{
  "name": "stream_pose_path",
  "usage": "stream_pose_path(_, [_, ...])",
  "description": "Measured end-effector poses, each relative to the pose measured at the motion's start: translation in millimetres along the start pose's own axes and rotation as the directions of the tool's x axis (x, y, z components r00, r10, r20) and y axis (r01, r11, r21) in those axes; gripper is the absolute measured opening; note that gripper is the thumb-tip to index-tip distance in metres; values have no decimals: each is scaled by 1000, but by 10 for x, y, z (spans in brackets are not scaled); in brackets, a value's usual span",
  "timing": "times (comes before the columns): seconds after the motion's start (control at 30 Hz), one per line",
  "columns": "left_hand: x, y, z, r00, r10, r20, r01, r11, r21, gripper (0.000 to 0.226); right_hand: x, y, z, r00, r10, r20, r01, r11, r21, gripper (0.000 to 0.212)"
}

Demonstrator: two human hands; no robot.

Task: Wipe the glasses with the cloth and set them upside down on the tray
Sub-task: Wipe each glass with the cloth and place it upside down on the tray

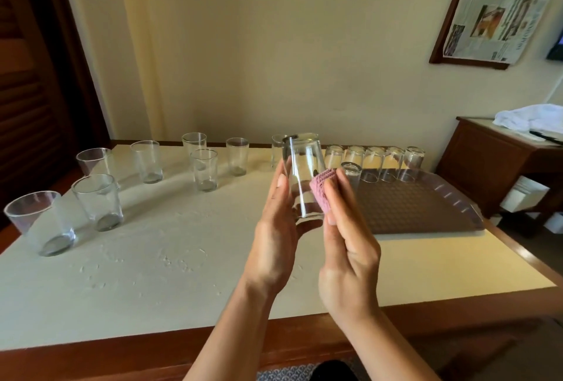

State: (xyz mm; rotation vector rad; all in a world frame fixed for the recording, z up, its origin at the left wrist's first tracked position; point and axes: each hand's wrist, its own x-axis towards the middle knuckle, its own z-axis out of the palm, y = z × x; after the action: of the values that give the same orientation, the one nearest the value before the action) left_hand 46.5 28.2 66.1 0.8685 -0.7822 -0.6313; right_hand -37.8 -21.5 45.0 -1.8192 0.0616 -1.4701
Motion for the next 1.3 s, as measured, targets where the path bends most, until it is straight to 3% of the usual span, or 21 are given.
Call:
stream_pose_path(0.13, [-56,-30,5,999,-8,37,7,999,39,59,258,45,-63,998,37,-43,-38,999,-24,40])
stream_pose_path(0.3, [33,29,-6,996,47,-80,-43,998,49,61,46,27,-4,1000,16,9,-16,1000,-15,45])
stream_pose_path(0.37, [38,26,-23,1000,18,-21,-16,998,66,49,-43,25,13,999,-33,15,34,995,-90,45])
stream_pose_path(0.5, [-18,-32,-40,997,-44,55,40,995,87,61,207,46,-49,1000,-7,-29,6,999,-34,40])
stream_pose_path(0.57, [-11,-20,-18,1000,-15,6,15,996,92,67,316,36,-80,998,-20,-54,15,996,-90,39])
stream_pose_path(0.7, [69,13,-38,992,65,-112,-54,993,103,78,118,19,-28,1000,-7,-3,7,999,-46,42])
stream_pose_path(0.87, [41,-112,-109,998,-49,-26,51,995,84,60,156,34,-32,999,-34,-32,31,995,-98,41])
stream_pose_path(0.93, [24,-133,-96,996,-92,0,92,996,22,61,326,44,-60,998,-18,-57,12,994,-108,37])
stream_pose_path(1.07, [69,-110,-106,999,-42,-30,41,999,-32,71,287,55,-94,999,2,-46,-8,993,-117,38])
stream_pose_path(1.17, [120,-114,-194,996,-84,5,84,996,-10,82,93,99,-98,1000,-2,-12,1,994,-113,39])
stream_pose_path(1.3, [140,-176,-294,981,-161,104,148,981,125,79,209,215,-179,998,68,8,-66,988,-143,40])
